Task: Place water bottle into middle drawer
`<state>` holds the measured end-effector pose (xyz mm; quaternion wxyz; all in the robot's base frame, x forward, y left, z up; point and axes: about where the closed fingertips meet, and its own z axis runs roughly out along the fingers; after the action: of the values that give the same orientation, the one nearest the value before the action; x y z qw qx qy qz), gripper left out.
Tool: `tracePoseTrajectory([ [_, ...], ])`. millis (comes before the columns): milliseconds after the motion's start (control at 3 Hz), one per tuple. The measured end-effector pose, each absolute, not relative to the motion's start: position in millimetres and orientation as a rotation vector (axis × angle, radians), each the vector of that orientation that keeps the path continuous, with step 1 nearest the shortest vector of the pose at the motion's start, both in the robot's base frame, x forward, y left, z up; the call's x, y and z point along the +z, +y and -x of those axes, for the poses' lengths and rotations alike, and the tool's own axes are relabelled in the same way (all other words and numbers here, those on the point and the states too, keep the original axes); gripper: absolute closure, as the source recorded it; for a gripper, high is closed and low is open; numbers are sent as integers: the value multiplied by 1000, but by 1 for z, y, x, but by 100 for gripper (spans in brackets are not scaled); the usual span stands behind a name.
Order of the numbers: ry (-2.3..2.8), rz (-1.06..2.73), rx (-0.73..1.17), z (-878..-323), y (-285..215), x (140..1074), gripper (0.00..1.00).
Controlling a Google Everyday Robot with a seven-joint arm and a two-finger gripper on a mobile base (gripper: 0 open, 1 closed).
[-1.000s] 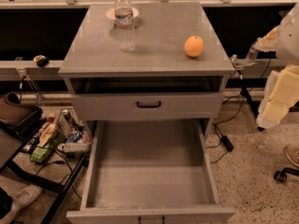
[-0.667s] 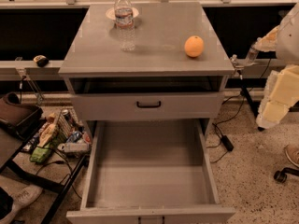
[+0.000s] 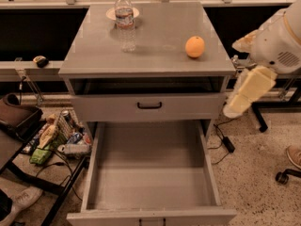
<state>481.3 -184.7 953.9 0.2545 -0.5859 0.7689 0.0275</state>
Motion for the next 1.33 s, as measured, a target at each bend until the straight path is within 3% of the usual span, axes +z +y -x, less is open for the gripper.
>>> tracePoseTrajectory([
  [1000, 1667, 1156, 506, -661, -58, 970, 0],
  [1333, 1667, 1156, 506, -661, -58, 970, 0],
])
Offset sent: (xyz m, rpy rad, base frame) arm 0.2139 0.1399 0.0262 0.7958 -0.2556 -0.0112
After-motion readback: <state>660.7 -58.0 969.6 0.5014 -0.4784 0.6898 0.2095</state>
